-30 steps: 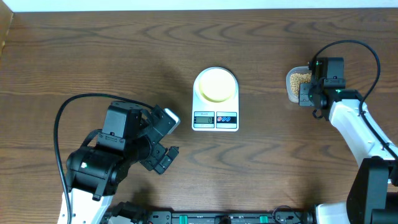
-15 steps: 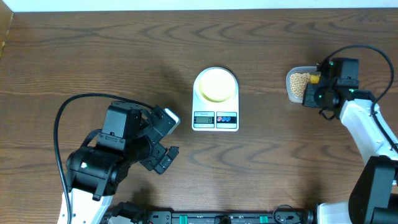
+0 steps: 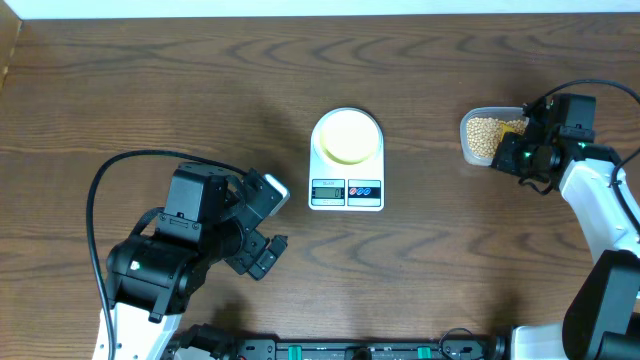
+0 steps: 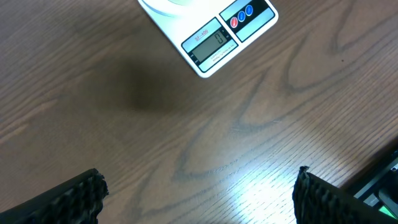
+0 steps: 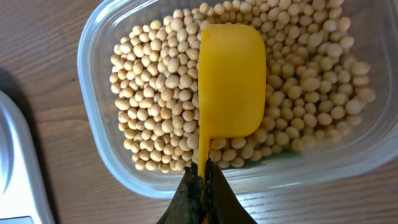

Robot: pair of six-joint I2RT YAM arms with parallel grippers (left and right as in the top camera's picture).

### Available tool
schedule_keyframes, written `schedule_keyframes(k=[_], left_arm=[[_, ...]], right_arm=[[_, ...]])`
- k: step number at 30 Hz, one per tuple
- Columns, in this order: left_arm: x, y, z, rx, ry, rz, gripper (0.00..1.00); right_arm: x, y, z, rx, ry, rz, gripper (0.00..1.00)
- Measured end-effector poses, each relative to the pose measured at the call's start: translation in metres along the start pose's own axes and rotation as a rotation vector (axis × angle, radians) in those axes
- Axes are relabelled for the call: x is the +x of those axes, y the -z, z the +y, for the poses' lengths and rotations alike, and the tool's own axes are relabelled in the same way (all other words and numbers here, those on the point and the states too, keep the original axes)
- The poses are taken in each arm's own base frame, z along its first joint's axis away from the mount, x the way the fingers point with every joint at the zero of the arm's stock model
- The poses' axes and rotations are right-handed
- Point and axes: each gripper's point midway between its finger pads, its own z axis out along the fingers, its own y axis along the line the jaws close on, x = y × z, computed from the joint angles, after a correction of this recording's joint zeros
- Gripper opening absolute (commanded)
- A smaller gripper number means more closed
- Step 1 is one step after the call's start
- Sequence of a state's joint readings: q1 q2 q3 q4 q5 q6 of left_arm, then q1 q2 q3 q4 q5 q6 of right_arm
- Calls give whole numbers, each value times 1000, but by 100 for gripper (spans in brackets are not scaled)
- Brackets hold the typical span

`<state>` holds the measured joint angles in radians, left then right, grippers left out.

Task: Scoop item into bowl and weigh 50g on scale
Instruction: 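Lower the scoop into the soybeans with the right gripper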

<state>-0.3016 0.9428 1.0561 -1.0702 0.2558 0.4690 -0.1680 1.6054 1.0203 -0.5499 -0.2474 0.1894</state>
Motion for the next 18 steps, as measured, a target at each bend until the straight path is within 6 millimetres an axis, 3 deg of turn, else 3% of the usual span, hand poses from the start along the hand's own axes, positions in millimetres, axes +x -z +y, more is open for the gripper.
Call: schedule_keyframes(k=[18], left_arm=[[0,0,0,0,0,0,98]], right_arm=[[11,2,6,-32,-221,51,1]])
